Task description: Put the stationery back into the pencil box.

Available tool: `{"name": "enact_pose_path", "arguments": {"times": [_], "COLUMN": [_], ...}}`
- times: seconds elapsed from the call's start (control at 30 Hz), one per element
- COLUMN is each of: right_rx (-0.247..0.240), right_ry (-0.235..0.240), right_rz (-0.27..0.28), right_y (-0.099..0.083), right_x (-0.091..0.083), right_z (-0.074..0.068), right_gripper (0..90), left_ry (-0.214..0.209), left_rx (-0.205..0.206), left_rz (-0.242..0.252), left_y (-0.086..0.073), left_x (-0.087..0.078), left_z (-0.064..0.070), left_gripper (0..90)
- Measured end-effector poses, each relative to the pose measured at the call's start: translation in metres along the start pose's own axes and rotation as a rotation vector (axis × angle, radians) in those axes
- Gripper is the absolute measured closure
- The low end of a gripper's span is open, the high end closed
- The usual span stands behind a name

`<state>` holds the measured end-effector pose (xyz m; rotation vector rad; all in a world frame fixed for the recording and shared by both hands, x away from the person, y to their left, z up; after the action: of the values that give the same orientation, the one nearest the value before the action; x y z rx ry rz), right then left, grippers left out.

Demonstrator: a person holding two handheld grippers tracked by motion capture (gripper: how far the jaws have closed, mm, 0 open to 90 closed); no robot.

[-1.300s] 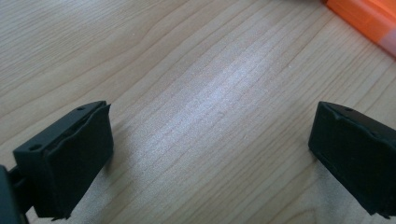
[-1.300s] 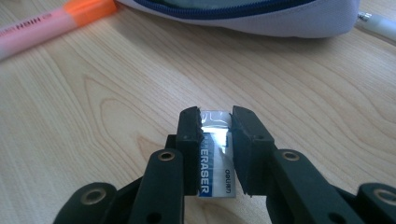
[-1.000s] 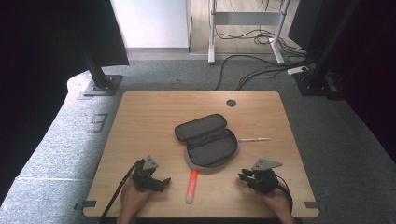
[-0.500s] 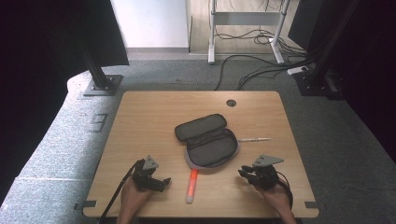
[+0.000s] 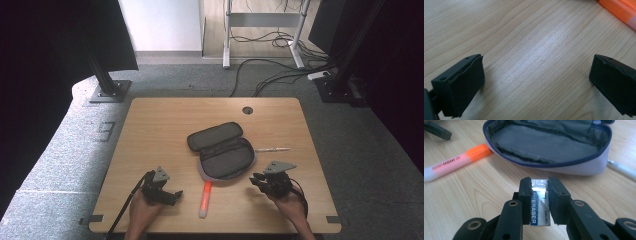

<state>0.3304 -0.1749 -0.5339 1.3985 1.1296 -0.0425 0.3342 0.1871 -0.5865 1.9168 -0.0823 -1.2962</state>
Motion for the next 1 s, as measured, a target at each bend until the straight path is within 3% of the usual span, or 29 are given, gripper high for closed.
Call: {"name": "enact_pose_path", "arguments": {"times": [0.43, 0.53, 0.73, 0.77, 1.0], "right_rx": [0.012, 0.002, 0.007, 0.015, 0.039], "right_ry": [0.031, 0.018, 0.002, 0.02, 0.023], "right_rz": [0.026, 0.023, 0.021, 0.017, 0.018], "right_y": [0.028, 0.035, 0.041, 0.042, 0.046], "right_x": [0.003, 0.004, 0.011, 0.013, 0.023], "right_z": [0.001, 0.002, 0.006, 0.006, 0.012], "right_gripper": [72.7, 72.7, 72.7, 72.7, 72.7], "left_ry": [-0.001, 0.0, 0.0, 0.0, 0.0], "left_rx": [0.0, 0.0, 0.0, 0.0, 0.001], "left_rz": [0.0, -0.001, -0.001, -0.001, -0.001], "left_y": [0.0, 0.0, 0.0, 0.0, 0.0], "left_x": [0.0, 0.0, 0.0, 0.0, 0.0], "left_z": [0.0, 0.0, 0.0, 0.0, 0.0], "left_gripper": [0.0, 0.0, 0.0, 0.0, 0.0]}}
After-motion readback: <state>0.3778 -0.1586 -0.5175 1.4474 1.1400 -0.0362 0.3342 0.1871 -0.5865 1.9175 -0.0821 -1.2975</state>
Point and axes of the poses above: each handheld gripper's, and its own axes: x roughly forward along the jaws, y roughly out of its top, z roughly to its right, the point moved 5 cm from there along x, roughly forward along the jaws, and after that the axes turned 14 degrees about x, right-handed, at the moved point
